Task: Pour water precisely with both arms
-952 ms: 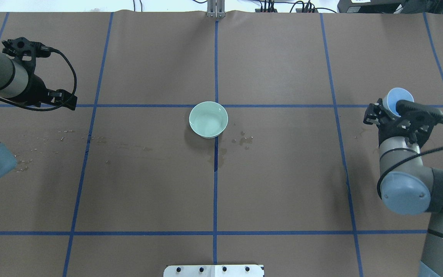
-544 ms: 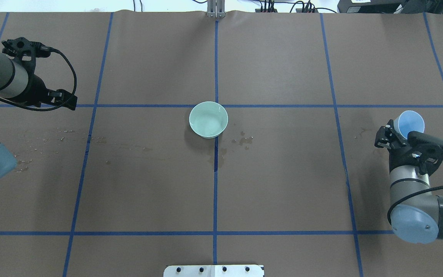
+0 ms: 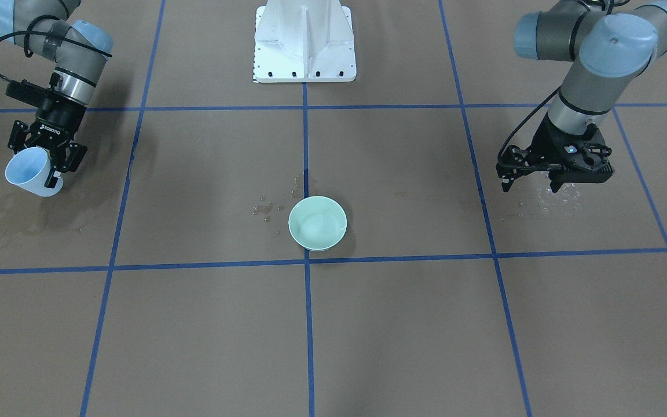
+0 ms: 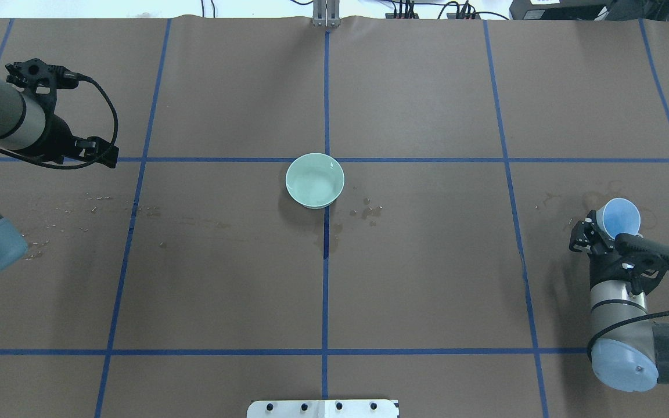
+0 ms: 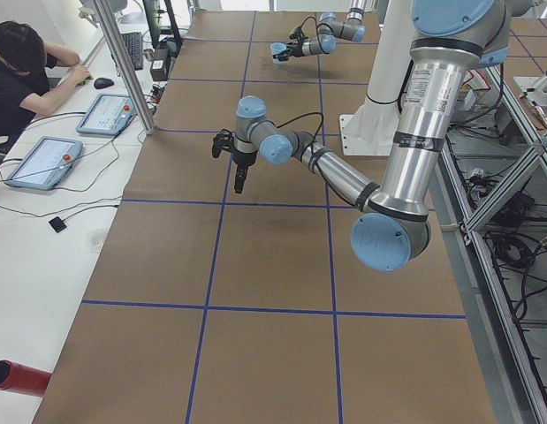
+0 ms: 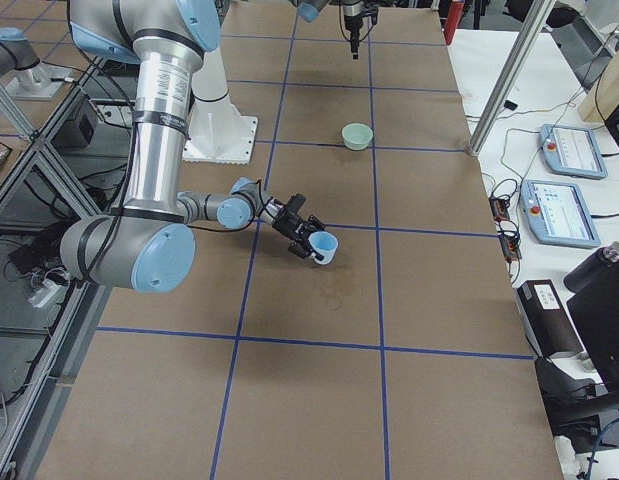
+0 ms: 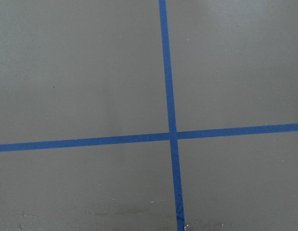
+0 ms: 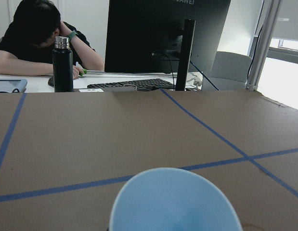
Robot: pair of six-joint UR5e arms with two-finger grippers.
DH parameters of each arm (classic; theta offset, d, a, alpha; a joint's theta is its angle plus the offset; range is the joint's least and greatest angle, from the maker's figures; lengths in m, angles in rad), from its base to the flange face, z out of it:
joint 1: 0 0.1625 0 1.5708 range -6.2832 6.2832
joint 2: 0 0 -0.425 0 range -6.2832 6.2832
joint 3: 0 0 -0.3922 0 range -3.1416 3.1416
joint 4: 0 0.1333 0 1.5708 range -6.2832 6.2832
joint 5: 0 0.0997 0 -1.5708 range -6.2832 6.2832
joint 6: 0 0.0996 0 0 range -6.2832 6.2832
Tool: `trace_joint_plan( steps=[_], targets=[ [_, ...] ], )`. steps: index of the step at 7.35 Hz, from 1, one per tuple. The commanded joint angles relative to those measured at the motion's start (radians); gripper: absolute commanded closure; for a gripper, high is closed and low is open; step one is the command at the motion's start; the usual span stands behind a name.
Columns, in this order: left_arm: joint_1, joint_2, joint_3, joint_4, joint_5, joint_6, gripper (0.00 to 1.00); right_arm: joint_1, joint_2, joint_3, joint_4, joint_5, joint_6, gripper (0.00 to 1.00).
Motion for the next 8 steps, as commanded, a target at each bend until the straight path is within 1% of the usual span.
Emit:
trace_joint_plan(
  steps=[1, 2, 3, 4, 5, 8],
  targets=[
    [0.000, -0.001, 0.001, 0.000, 0.000, 0.000, 0.00, -0.014, 0.000, -0.009, 0.000, -0.001, 0.007, 1.00],
    [0.002, -0.001, 0.003, 0.000, 0.000, 0.000, 0.00, -0.019, 0.000, -0.010, 0.000, -0.003, 0.007, 0.80],
    [0.000, -0.001, 0.003, 0.000, 0.000, 0.000, 0.00, -0.024, 0.000, -0.018, 0.000, -0.018, 0.007, 0.36],
    [0.000, -0.001, 0.004, 0.000, 0.000, 0.000, 0.00, -0.027, 0.000, -0.022, 0.000, -0.026, 0.009, 0.18],
    [0.000, -0.003, 0.006, 0.000, 0.000, 0.000, 0.00, -0.030, 0.000, -0.024, 0.000, -0.026, 0.009, 0.03],
    [0.002, -0.004, 0.007, 0.000, 0.000, 0.000, 0.00, -0.036, 0.000, -0.030, 0.000, -0.044, 0.029, 0.01]
  ],
)
